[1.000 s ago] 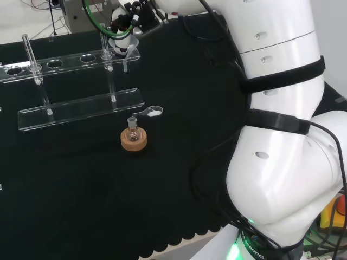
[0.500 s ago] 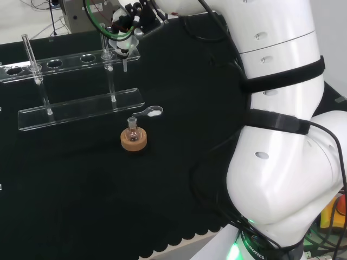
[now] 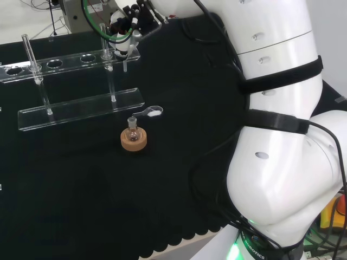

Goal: Pick up the funnel from the transparent funnel stand.

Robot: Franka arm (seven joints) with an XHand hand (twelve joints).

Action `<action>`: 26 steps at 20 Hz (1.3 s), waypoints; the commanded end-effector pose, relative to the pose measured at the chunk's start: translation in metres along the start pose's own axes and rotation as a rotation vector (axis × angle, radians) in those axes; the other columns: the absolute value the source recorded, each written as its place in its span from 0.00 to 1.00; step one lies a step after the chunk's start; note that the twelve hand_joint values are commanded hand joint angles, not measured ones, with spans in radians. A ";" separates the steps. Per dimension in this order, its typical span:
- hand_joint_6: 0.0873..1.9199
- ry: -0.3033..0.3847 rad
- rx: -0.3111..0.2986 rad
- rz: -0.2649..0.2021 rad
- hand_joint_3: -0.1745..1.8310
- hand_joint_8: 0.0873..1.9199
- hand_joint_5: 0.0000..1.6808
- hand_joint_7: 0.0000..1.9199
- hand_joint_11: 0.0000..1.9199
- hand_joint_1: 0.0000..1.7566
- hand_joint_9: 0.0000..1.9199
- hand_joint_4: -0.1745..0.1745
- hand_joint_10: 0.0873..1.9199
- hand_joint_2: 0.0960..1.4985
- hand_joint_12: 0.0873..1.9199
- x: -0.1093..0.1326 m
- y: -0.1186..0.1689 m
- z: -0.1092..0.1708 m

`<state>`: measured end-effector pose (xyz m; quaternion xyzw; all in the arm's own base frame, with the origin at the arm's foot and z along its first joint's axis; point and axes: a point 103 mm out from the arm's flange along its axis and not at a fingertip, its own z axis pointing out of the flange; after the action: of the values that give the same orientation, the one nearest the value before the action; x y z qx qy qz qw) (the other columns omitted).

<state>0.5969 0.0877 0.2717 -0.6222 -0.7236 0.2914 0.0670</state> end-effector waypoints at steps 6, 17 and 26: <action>0.23 -0.171 -0.240 0.107 0.47 0.29 0.46 0.33 0.32 0.50 0.47 0.46 0.21 0.47 0.67 0.000 -0.011 -0.021; 0.43 -0.171 -0.228 0.153 0.44 0.27 0.46 0.39 0.35 0.52 0.56 0.53 0.11 0.53 0.65 -0.025 -0.063 -0.096; 0.42 -0.148 -0.192 0.168 0.51 0.28 0.42 0.36 0.34 0.52 0.54 0.48 0.11 0.46 0.65 -0.030 -0.108 -0.111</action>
<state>0.5835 0.0908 0.3958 -0.6552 -0.7015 0.2693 -0.0782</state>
